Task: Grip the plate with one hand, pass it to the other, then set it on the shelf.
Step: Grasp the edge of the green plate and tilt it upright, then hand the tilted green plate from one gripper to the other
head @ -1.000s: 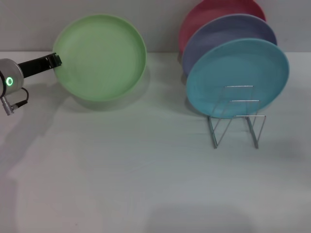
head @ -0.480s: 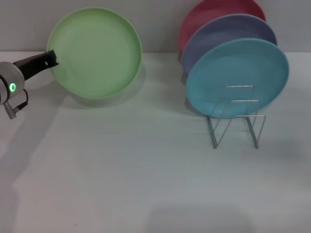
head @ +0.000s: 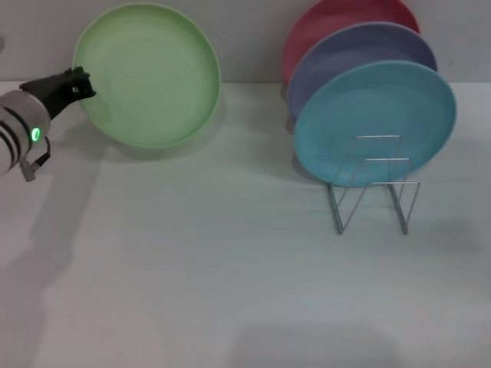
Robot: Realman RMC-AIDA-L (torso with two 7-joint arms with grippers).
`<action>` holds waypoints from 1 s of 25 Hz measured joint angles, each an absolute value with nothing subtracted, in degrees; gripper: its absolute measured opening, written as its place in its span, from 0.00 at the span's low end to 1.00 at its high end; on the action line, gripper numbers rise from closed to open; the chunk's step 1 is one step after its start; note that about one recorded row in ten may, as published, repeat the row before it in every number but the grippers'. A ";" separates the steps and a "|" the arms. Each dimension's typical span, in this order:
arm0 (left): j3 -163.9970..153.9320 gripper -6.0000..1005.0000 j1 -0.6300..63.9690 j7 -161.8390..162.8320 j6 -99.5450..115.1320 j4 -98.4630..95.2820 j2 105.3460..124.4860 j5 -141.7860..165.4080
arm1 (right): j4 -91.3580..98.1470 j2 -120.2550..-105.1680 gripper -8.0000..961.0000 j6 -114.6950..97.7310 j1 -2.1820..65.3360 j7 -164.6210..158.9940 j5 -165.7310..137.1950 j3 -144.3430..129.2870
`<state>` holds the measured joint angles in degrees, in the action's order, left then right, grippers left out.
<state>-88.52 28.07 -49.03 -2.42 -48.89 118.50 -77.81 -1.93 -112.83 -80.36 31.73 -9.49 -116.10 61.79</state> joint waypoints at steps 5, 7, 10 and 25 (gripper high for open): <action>-95.75 0.05 27.27 -48.62 5.43 -50.35 118.45 -77.83 | -1.93 -112.89 0.59 -80.06 31.72 -9.49 -116.10 61.78; -97.90 0.05 26.73 -48.57 7.91 -51.12 118.38 -77.84 | -1.92 -112.94 0.59 -79.78 31.73 -9.49 -116.10 61.78; -99.98 0.05 25.87 -48.41 10.81 -52.31 118.31 -77.84 | -1.87 -112.95 0.59 -79.33 31.73 -9.49 -116.11 61.79; -113.54 0.05 23.10 -13.73 35.87 -46.84 118.21 -50.15 | -1.84 -112.94 0.59 -78.92 32.12 -9.49 -116.10 61.79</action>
